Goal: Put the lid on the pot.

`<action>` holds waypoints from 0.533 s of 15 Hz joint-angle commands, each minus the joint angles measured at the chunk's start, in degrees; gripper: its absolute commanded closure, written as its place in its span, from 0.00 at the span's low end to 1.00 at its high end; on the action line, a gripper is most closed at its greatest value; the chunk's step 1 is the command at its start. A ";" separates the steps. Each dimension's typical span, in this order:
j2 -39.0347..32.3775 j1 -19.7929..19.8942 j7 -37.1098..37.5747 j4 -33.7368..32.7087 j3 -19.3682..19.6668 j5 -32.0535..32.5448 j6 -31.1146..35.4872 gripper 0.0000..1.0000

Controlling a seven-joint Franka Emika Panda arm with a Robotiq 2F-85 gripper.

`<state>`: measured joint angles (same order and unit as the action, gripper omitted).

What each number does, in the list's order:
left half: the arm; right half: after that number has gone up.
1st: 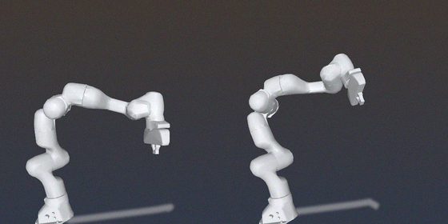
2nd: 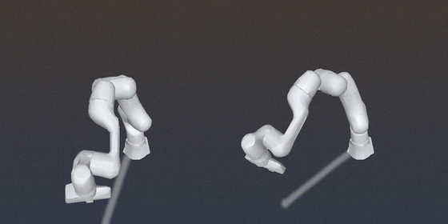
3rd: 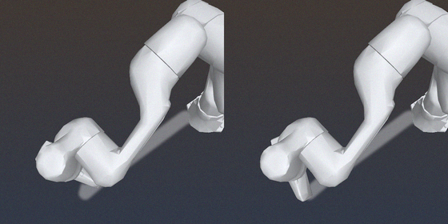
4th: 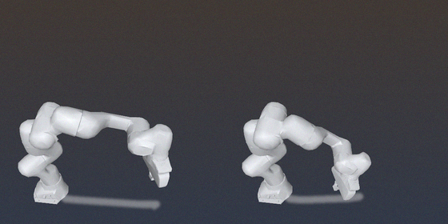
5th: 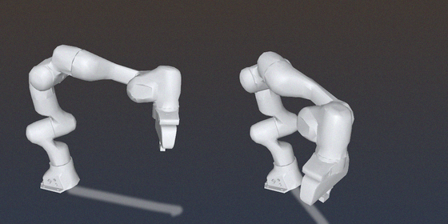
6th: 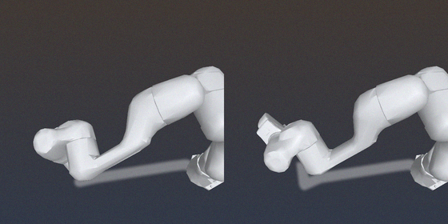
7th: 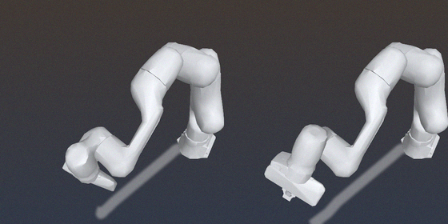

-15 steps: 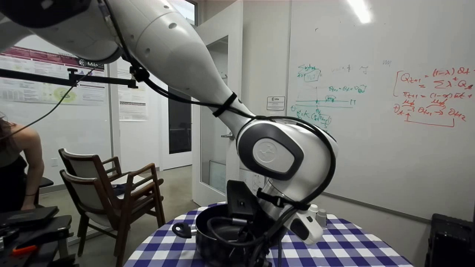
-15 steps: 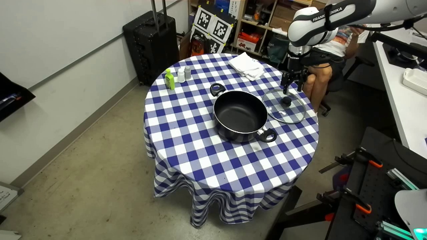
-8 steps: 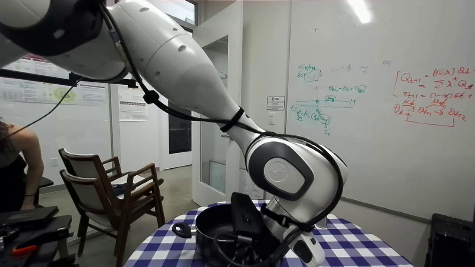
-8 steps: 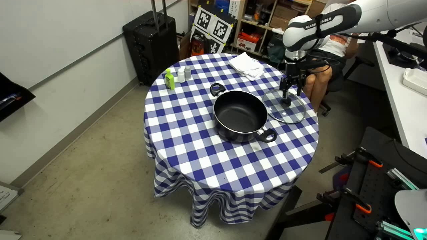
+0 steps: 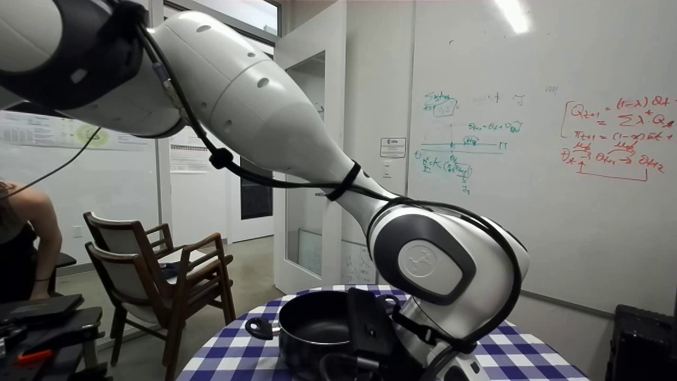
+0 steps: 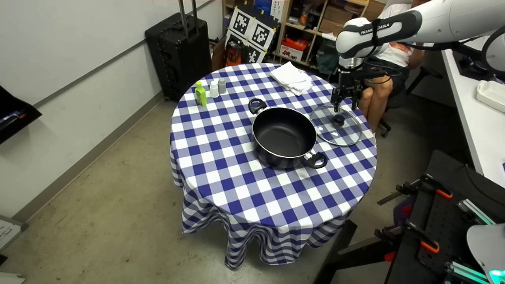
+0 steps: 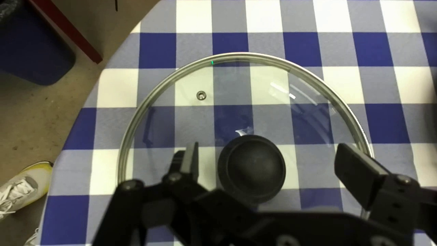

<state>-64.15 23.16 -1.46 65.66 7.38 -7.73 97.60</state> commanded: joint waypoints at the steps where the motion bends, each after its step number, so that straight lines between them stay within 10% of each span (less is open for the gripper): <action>1: -3.58 0.34 3.82 -6.33 0.52 -0.67 -1.68 0.00; 8: -8.35 -0.50 8.59 -11.67 0.43 -0.35 -1.77 0.00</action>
<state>-68.81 23.09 4.67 59.33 7.56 -7.73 97.61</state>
